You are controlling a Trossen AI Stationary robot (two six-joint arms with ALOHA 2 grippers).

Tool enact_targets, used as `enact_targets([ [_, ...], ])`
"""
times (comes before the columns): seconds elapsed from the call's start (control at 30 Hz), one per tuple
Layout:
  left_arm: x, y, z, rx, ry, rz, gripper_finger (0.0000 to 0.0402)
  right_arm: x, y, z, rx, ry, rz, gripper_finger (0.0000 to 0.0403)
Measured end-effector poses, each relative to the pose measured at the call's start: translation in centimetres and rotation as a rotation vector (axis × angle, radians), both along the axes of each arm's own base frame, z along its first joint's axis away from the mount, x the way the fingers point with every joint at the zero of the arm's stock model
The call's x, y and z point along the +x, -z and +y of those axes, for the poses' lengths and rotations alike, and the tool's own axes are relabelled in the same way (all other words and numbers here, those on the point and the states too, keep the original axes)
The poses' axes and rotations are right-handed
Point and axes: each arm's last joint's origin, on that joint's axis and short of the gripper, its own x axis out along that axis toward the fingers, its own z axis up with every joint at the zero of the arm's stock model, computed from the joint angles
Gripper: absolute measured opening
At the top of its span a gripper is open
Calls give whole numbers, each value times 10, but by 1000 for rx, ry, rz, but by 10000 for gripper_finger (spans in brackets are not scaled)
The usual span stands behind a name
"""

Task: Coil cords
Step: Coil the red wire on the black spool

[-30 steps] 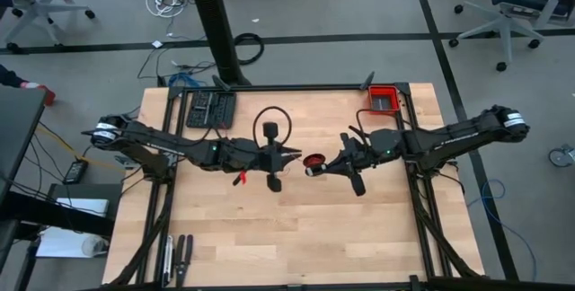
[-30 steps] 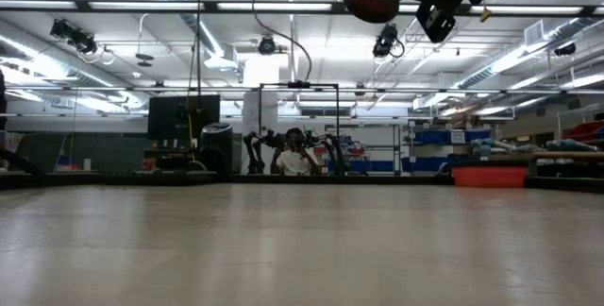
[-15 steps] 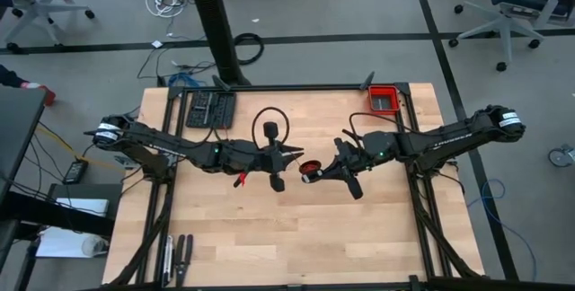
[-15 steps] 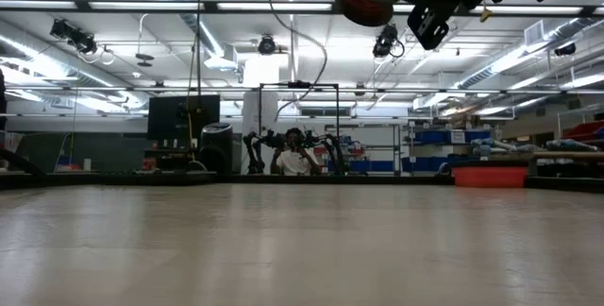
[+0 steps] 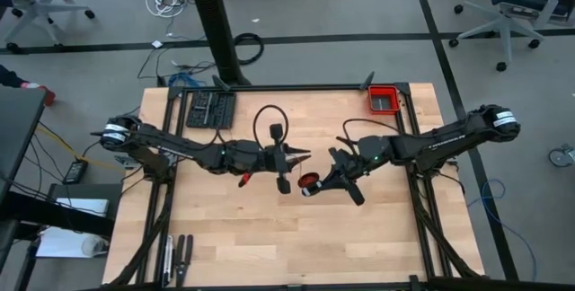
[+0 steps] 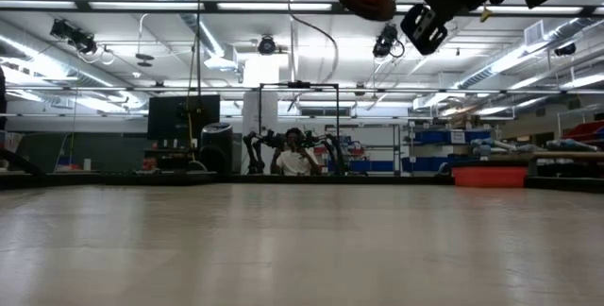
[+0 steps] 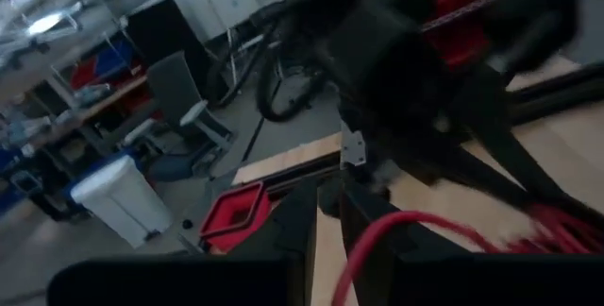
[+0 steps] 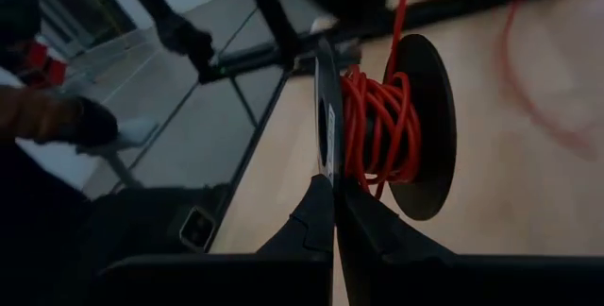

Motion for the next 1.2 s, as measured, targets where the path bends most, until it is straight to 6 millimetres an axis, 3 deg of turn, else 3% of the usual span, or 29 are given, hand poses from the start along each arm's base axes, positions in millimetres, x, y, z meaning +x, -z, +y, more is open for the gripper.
enact_targets([
  [0.17,5,-6,3,-79,-16,8,54,10,12,3,7,-46,18,0],
  [0.4,7,-10,7,-232,-32,-7,54,16,14,3,2,-148,-35,0],
  [0.63,8,-9,14,-344,-31,-23,54,16,2,8,-1,-304,-187,1],
  [1.2,10,-2,27,-501,-51,-1,54,15,-6,10,14,-440,-287,1],
])
